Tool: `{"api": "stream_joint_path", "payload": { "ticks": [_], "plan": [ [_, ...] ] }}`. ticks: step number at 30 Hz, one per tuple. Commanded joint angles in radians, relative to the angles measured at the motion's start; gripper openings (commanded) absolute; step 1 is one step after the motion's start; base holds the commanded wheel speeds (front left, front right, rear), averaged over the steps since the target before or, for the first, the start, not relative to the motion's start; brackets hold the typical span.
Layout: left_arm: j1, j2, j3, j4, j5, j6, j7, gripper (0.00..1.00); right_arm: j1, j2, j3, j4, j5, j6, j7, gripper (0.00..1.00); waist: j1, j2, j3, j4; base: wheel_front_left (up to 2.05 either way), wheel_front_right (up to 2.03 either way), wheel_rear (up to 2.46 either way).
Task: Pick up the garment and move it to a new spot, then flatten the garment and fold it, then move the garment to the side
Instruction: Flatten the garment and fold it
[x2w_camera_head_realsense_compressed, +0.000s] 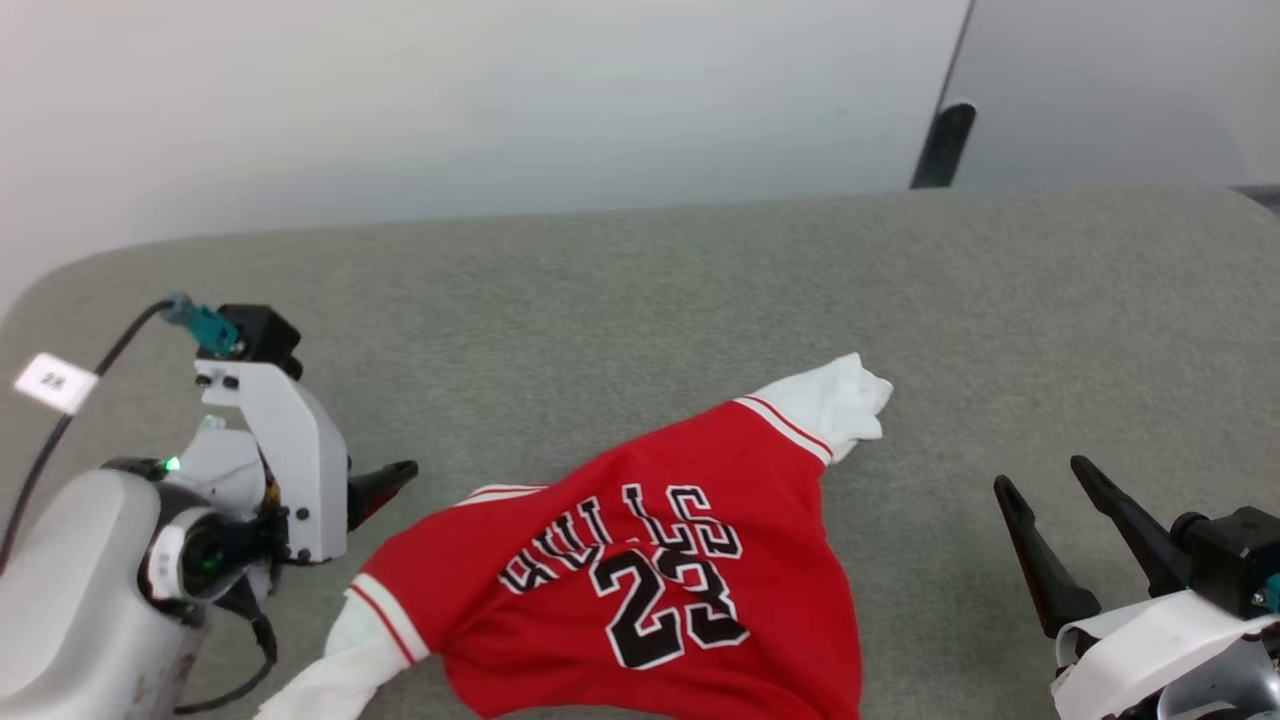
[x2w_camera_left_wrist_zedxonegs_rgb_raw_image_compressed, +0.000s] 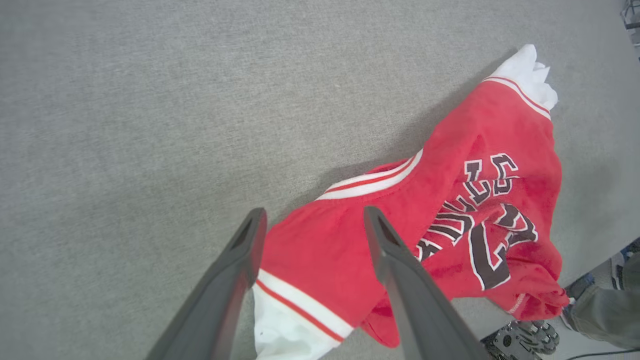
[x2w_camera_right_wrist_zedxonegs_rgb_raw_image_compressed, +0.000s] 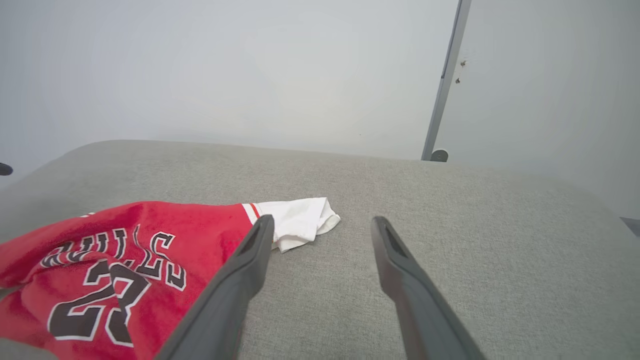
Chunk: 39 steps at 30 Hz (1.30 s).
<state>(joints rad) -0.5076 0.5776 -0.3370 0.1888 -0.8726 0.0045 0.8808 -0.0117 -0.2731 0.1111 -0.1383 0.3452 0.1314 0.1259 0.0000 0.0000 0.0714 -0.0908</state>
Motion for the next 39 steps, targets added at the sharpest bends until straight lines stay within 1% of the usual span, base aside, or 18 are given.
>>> {"api": "stream_joint_path", "payload": {
  "ticks": [1,6,10,14,16,23,25,28,31,33,35,39],
  "plan": [
    [-0.022,-0.003,-0.01,0.018,0.002,-0.012,0.008,1.0,-0.012,0.0,0.001,0.0,-0.005,-0.001,-0.009,1.0,0.0,0.0,0.035,-0.037,0.0,0.0,0.0],
    [-0.084,0.0,-0.037,0.099,0.003,-0.029,0.068,1.0,-0.022,0.004,0.001,0.008,0.0,-0.001,-0.025,1.0,0.0,0.0,0.085,-0.087,0.0,0.0,0.0],
    [-0.12,0.0,-0.056,0.158,0.005,-0.026,0.117,1.0,-0.033,0.008,0.006,0.019,0.005,-0.001,-0.038,1.0,0.0,0.0,0.118,-0.118,0.0,0.0,0.0],
    [-0.133,-0.002,-0.067,0.2,-0.005,-0.009,0.165,1.0,-0.04,0.011,0.009,0.029,0.005,-0.001,-0.047,1.0,0.0,0.0,0.134,-0.134,0.0,0.0,0.0],
    [-0.14,-0.003,-0.07,0.225,-0.009,0.01,0.196,1.0,-0.044,0.012,0.009,0.035,0.004,-0.001,-0.053,1.0,0.0,0.0,0.141,-0.141,0.0,0.0,0.0],
    [-0.145,-0.011,-0.087,0.27,-0.013,0.048,0.257,1.0,-0.056,0.02,0.014,0.052,0.004,-0.001,-0.064,1.0,0.0,0.0,0.159,-0.148,0.0,0.0,0.0],
    [-0.145,-0.021,-0.085,0.269,-0.023,0.064,0.273,1.0,-0.057,0.022,0.016,0.057,0.004,-0.001,-0.063,1.0,0.0,0.0,0.162,-0.146,0.0,0.0,0.0],
    [-0.147,-0.015,-0.086,0.262,-0.03,0.097,0.309,1.0,-0.061,0.023,0.016,0.064,0.005,-0.001,-0.063,1.0,0.0,0.0,0.163,-0.142,0.0,0.0,0.0],
    [-0.133,-0.006,-0.096,0.243,-0.024,0.144,0.366,1.0,-0.063,0.024,0.014,0.069,0.005,-0.001,-0.063,1.0,0.0,0.0,0.162,-0.137,0.0,0.0,0.0],
    [-0.118,-0.013,-0.089,0.228,-0.045,0.181,0.401,1.0,-0.063,0.026,0.014,0.072,0.005,-0.001,-0.062,1.0,0.0,0.0,0.162,-0.133,0.0,0.0,0.0],
    [-0.104,-0.008,-0.094,0.203,-0.046,0.216,0.434,1.0,-0.063,0.026,0.014,0.075,0.004,-0.001,-0.06,1.0,0.0,0.0,0.162,-0.129,0.0,0.0,0.0],
    [-0.085,0.01,-0.082,0.148,-0.061,0.27,0.481,1.0,-0.066,0.026,0.015,0.077,0.003,-0.001,-0.057,1.0,0.0,0.0,0.162,-0.124,0.0,0.0,0.0]
  ]
}}
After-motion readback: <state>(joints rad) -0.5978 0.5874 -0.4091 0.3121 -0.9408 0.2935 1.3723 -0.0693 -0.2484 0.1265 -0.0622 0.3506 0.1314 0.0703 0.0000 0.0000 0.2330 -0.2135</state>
